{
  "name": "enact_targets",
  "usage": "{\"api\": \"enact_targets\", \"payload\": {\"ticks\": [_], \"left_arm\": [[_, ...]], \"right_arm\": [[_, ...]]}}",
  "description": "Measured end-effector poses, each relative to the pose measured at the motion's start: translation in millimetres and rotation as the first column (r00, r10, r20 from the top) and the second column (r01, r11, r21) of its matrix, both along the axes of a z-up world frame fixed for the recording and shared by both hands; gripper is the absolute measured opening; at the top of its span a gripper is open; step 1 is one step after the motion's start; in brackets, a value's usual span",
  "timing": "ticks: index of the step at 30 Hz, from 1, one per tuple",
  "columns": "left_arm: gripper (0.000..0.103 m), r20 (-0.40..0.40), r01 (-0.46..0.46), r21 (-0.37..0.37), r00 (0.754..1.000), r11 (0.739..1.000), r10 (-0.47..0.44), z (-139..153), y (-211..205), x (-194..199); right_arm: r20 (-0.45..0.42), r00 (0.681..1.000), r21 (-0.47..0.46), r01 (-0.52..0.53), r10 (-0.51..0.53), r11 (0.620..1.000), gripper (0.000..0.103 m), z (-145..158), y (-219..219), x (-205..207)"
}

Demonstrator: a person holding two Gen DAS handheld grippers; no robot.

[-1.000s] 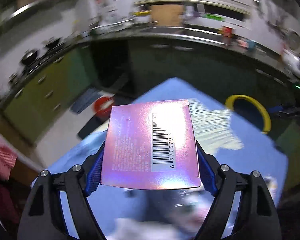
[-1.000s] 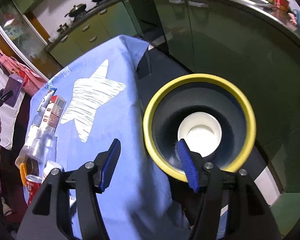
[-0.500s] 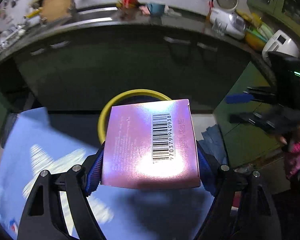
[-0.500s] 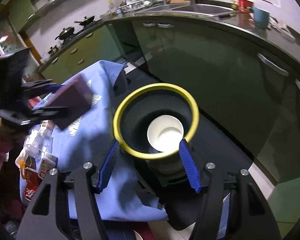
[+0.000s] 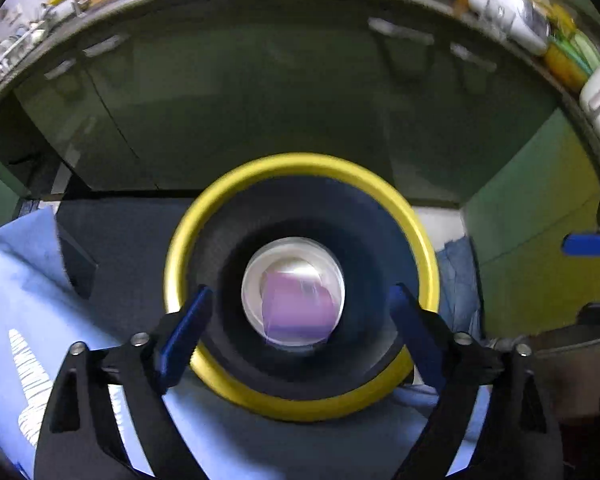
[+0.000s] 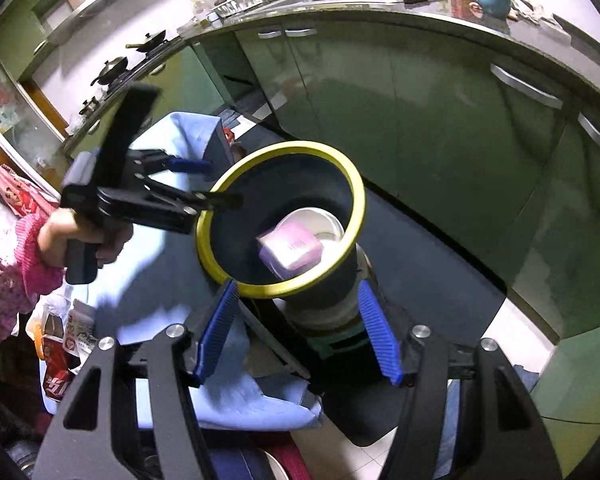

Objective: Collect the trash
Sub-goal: 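Carry the pink box over the bin and open the left gripper, then move the right gripper back to the table and grasp the white pill bottle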

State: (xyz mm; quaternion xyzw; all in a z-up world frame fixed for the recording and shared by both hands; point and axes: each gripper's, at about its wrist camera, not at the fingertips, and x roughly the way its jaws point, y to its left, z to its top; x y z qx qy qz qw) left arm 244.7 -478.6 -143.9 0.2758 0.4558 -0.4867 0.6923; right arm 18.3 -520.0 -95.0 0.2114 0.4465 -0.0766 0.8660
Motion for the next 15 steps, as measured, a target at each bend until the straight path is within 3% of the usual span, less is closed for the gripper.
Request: {"api": "enact_targets", "payload": {"ticks": [4,9,13,15], "left_arm": [[0.090,0.025,-0.061,-0.102,0.998,0.993,0.063,53,46,-7],[0.095,0.107,-0.169,-0.237,0.974,0.957,0.199,119,140,-27],[0.097,0.129,-0.291,-0.327,0.929,0.899,0.347,155,233,-41],[0.098,0.121,-0.358,-0.374,0.896,0.856,0.427,167,281,-51]], "right_arm": [[0.012,0.999,-0.004,-0.041,0.041,0.999,0.062,6,18,4],[-0.005,0.987,-0.013,-0.160,0.160,0.987,0.063,9,61,20],[-0.027,0.956,-0.019,-0.293,0.293,0.956,0.063,11,110,38],[-0.033,0.937,-0.008,-0.347,0.347,0.938,0.063,11,131,46]]}}
